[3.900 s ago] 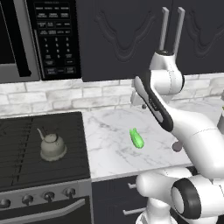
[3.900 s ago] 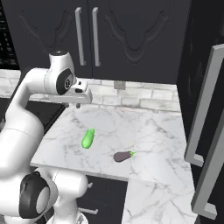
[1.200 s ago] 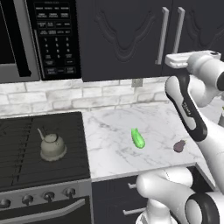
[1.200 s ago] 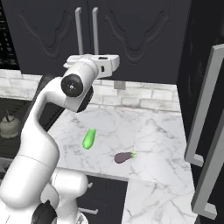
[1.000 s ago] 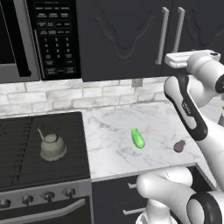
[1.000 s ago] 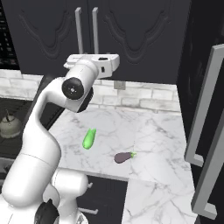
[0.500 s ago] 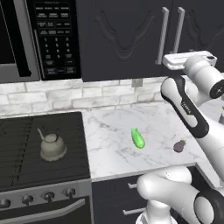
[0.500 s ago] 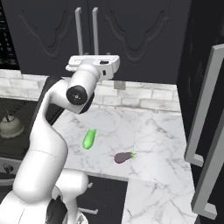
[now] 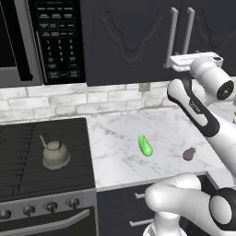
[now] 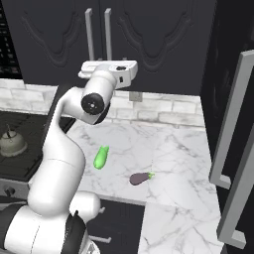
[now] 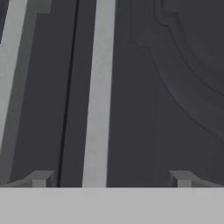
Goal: Pick the pan from the cabinet and place it on the stove. Then turn on the stove burner for the pan.
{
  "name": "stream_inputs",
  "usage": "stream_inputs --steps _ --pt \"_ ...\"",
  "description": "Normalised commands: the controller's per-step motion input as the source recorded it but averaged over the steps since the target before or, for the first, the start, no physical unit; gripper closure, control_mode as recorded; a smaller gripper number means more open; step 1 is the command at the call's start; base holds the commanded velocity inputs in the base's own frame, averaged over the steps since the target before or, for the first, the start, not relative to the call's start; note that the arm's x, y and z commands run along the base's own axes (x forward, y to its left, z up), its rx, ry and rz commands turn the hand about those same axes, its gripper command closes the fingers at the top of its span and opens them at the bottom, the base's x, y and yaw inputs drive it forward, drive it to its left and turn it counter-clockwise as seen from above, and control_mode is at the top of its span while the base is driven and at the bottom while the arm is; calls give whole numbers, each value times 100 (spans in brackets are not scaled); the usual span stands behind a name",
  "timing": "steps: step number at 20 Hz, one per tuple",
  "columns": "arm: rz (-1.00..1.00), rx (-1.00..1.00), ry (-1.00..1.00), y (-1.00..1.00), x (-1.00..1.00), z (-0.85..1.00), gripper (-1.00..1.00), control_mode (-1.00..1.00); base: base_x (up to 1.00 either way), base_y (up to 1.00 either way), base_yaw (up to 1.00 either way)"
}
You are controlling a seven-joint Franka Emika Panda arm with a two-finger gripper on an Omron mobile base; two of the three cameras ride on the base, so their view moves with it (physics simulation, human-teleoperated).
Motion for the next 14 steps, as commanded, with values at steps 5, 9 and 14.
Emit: stream_inputs --steps 5,9,14 --pt "0 0 0 7 22 0 -100 -100 0 0 0" --pt "0 0 1 7 25 0 100 -100 0 0 0" --pt "1 0 2 10 24 0 100 -100 0 0 0"
